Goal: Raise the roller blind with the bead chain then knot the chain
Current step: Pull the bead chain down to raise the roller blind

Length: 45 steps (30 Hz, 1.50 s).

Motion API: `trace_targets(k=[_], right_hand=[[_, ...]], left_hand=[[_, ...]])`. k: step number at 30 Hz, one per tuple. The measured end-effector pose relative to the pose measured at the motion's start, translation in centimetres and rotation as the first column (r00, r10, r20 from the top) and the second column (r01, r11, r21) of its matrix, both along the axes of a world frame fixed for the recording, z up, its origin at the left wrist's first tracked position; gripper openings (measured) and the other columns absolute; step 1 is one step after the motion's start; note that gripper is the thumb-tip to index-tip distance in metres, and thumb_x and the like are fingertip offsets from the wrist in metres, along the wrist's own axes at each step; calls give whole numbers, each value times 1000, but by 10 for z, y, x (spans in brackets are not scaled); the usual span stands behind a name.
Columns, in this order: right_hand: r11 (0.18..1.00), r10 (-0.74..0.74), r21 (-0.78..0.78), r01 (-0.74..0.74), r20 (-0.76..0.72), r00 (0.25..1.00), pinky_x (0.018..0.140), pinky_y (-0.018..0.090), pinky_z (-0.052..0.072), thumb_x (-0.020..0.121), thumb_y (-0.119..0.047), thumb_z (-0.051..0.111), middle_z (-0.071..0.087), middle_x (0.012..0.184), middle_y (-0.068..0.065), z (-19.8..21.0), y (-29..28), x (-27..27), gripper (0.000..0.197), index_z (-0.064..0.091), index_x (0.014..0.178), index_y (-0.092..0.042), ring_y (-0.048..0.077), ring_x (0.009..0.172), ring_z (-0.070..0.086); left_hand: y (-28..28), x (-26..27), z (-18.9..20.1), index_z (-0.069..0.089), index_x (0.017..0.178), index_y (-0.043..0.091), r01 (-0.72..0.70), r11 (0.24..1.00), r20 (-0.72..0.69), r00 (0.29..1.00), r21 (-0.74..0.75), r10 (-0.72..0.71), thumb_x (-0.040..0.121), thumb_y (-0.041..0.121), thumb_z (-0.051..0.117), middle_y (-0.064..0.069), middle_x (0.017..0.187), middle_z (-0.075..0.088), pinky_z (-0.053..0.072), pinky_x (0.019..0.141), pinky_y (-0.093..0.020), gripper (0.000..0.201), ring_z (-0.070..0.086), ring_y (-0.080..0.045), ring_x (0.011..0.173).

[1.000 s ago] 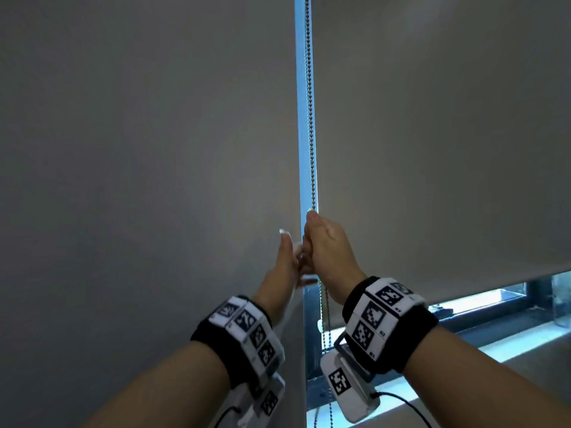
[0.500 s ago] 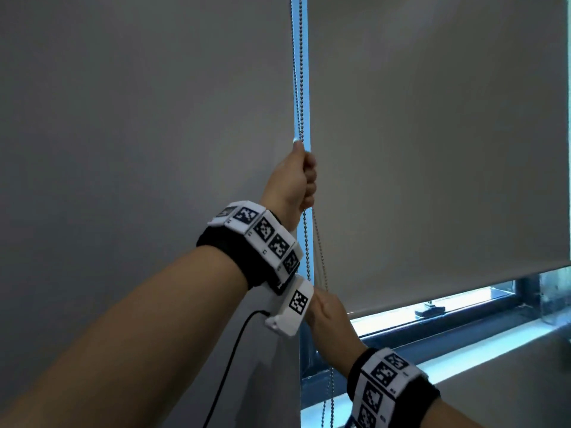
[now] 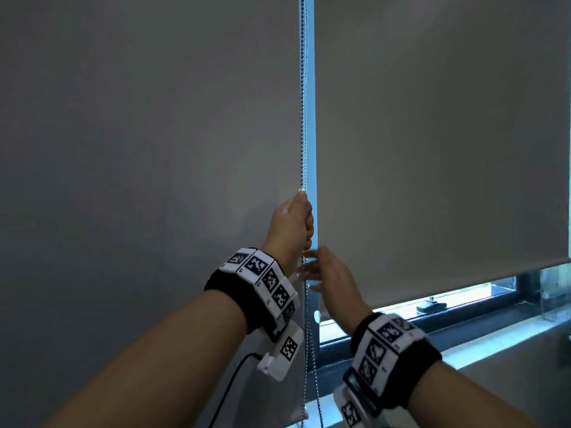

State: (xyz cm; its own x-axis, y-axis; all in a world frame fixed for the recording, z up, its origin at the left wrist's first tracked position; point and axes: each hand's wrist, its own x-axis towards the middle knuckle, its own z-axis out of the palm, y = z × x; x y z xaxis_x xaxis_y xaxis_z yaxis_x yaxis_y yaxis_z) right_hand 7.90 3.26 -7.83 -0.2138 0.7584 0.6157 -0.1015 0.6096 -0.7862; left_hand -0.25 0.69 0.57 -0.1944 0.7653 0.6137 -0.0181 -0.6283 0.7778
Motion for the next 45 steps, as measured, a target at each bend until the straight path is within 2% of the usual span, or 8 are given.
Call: trace_targets(k=[10, 13, 17, 21, 25, 35, 39, 45], right_hand=[[996, 77, 46, -71, -143, 987, 64, 28, 45, 100, -30, 37, 63, 89, 8, 99, -34, -9, 21, 49, 105, -13, 20, 75, 60], [996, 74, 50, -69, -120, 990, 53, 24, 45, 99, -31, 38, 53, 71, 2, 104, -39, -15, 19, 51, 98, -16, 12, 54, 49], [988, 6, 151, 14, -133, 991, 40, 19, 26, 101, -29, 33, 32, 55, -1, 101, -46, -19, 37, 35, 65, -18, 7, 41, 27], [977, -2, 213, 31, -132, 991, 37, 18, 24, 101, -26, 33, 30, 54, 1, 99, -48, -15, 40, 32, 62, -19, 8, 41, 25], [977, -25, 208, 55, -143, 989, 42, 20, 28, 100, -25, 36, 34, 52, -3, 79, -37, -10, 39, 37, 61, -20, 7, 42, 30], [973, -116, 210, 97, 82, 990, 54, 29, 35, 101, -26, 36, 43, 58, -2, -5, -22, -4, 40, 40, 62, -18, 7, 52, 42], [983, -75, 181, 33, 231, 970, 66, 47, 50, 97, -43, 29, 58, 74, 10, -38, -13, -8, 45, 49, 71, -11, 22, 72, 58], [992, 16, 115, -52, 295, 955, 58, 26, 37, 93, -42, 30, 49, 66, 0, -54, -18, -4, 45, 47, 75, -4, 7, 57, 44]], left_hand=[[-21, -5, -76, 36, 64, 21, 34, 987, -94, 994, -159, -49, 100, 35, 34, 5, 52, 32, 21, 44, -22, 39, 25, -8, 44], [-25, -6, -94, 36, 64, 19, 62, 989, -145, 986, -131, -81, 102, 33, 32, 9, 50, 35, 27, 52, -25, 40, 30, -8, 47], [-18, -9, -99, 51, 87, 14, 186, 968, -132, 969, -171, -210, 94, 53, 36, -11, 82, 43, 29, 62, -33, 42, 33, -26, 76], [-11, -12, -85, 59, 100, 9, 329, 905, -12, 939, -269, -345, 78, 82, 21, -16, 91, 52, 40, 71, -33, 85, 50, -25, 77], [-8, -17, -44, 58, 117, 12, 419, 881, 25, 905, -219, -424, 80, 80, 4, -21, 118, 54, 42, 100, -46, 94, 53, -31, 110], [-29, 1, 61, 55, 99, 16, 367, 928, -17, 929, -61, -369, 96, 52, 35, 0, 72, 62, 52, 55, -23, 41, 63, -9, 54], [-28, 0, 66, 44, 74, 22, 284, 959, 44, 958, -10, -284, 97, 53, 35, 9, 52, 32, 18, 36, -18, 39, 24, -5, 39], [-17, 0, 37, 23, 59, 24, 267, 964, 8, 964, 10, -267, 101, 37, 30, 10, 44, 20, 11, 37, -18, 45, 12, -7, 38]])
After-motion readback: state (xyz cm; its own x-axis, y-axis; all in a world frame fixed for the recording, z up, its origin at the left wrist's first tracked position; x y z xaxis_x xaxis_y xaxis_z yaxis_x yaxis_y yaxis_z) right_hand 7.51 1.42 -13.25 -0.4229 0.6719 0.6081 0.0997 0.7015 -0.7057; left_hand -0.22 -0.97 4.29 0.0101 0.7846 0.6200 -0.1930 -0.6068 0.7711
